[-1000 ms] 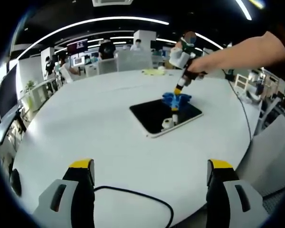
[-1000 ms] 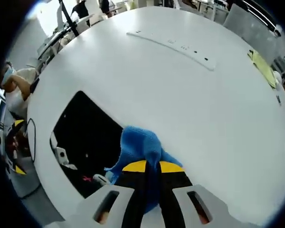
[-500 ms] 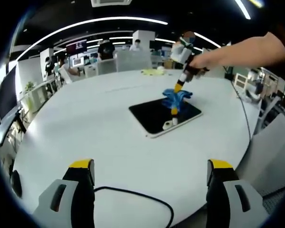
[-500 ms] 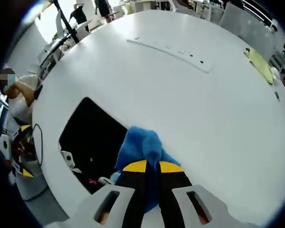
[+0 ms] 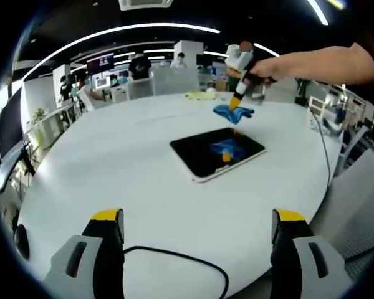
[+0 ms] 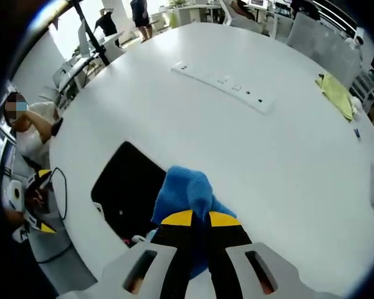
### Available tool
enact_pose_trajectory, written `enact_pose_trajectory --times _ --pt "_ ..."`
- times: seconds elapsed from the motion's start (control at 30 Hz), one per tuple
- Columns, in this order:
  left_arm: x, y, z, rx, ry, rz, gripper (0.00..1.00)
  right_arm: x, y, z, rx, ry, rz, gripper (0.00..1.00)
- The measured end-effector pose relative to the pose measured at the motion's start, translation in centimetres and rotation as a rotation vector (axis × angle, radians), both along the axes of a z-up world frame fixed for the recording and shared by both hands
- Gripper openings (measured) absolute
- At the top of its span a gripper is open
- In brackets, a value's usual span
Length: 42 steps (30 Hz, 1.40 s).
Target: Wipe the mirror surface with the cleaning cloth until all visible marks leave the cleaned area.
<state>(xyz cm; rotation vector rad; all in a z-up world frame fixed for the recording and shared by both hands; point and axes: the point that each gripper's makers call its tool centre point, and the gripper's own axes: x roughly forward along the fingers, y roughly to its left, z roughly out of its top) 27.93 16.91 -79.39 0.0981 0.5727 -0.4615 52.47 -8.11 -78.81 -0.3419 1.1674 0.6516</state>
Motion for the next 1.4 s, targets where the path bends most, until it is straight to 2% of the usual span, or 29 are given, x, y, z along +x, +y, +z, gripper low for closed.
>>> enact_pose_trajectory --times 0.53,0.87,1.27,1.4 --pt "0.0 -0.1 -0.1 -0.004 0.005 -0.006 0.99 -0.4 -1.2 0.4 -0.002 -0.001 -0.020 0.03" --pt "0.0 -0.1 -0.2 -0.003 0.009 -0.010 0.99 0.1 -4.2 -0.1 -0.016 0.002 -0.058 0.03" --pt "0.0 -0.1 -0.4 0.002 0.013 -0.015 0.99 -1.1 -8.2 0.2 -0.023 0.006 -0.129 0.03" --pt "-0.1 -0.1 -0.5 0.009 0.016 -0.022 0.99 -0.8 -9.5 0.0 -0.019 0.012 -0.152 0.03"
